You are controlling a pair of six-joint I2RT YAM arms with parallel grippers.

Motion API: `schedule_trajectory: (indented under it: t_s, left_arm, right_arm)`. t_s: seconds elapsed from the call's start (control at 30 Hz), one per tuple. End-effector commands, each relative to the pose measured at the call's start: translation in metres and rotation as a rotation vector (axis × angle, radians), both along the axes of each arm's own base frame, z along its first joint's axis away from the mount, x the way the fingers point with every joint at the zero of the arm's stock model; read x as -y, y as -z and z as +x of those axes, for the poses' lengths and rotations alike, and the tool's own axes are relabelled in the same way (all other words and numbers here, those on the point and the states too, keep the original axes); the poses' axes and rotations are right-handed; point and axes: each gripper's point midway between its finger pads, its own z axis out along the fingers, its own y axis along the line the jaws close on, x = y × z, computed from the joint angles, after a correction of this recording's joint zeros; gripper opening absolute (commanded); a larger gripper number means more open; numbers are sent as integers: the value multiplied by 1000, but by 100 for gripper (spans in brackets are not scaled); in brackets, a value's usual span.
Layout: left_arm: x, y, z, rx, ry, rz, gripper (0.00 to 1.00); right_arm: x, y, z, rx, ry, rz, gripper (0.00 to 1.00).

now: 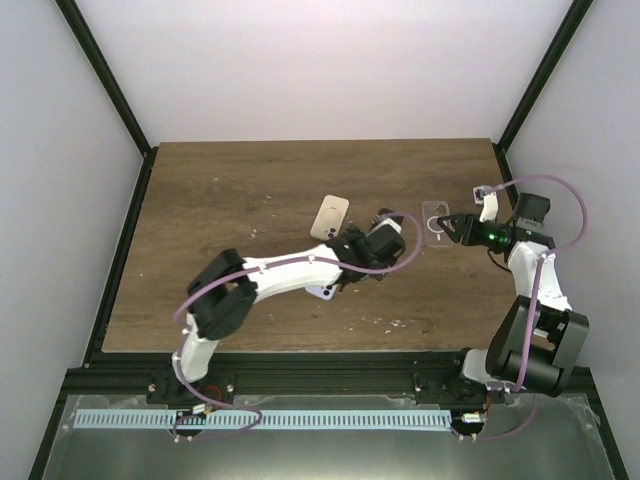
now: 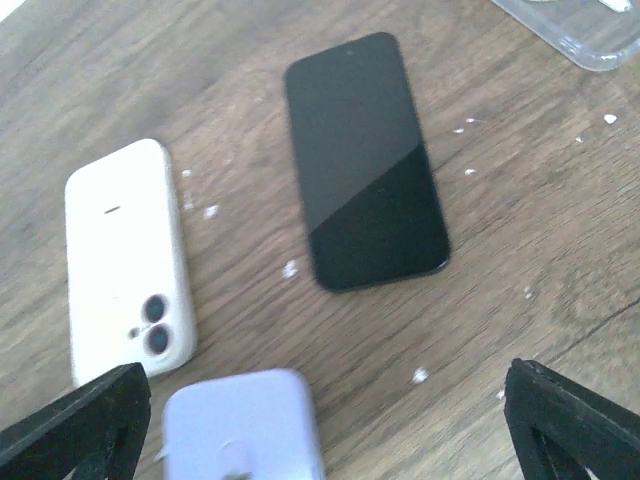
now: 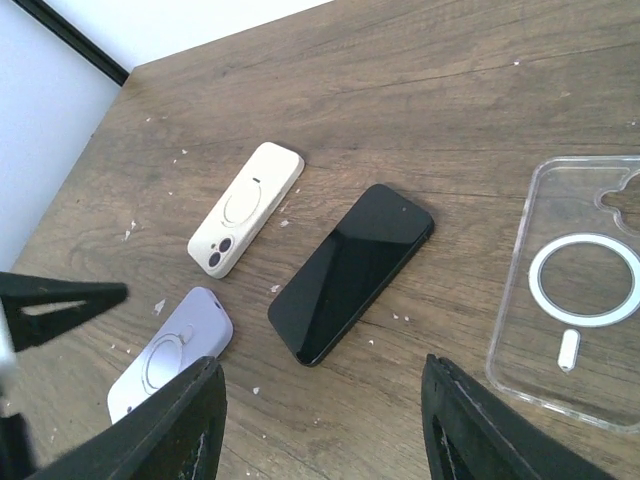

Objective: Take the phone out of the phone case
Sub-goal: Place the phone at the center of the board, then pick up the phone at the center of the board.

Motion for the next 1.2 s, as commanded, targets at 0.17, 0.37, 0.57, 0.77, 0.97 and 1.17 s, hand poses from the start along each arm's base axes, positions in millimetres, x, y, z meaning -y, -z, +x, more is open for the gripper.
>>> schedule_trajectory:
  t_s: [0.17,0.37,0.57,0.77,0.97,1.17]
  left_arm:
    - [-97,23,-21,-291,-127,-27,100]
    - [-127,50,-40,-459,-146,-37,100]
    - [-134,66,-47,-541,-138,-40,100]
    - [-120,76,-54,-612,-79,-54,100]
    - [-117,79,-56,-636,-75,-54,100]
    - [-123,86,-52,-618,-112,0,100]
  right_arm:
    - [-51,-53,14,131,-122,-290,57]
    - [-56,-70,10,260,-26,-212,100]
    - [-73,-44,-5,244,-144,-164,100]
    - [-76,-40,-10,258,-171,-161,99]
    - [-79,-36,-11,246,-195,-153,98]
    - [-80,-32,-10,227,-206,-143,98]
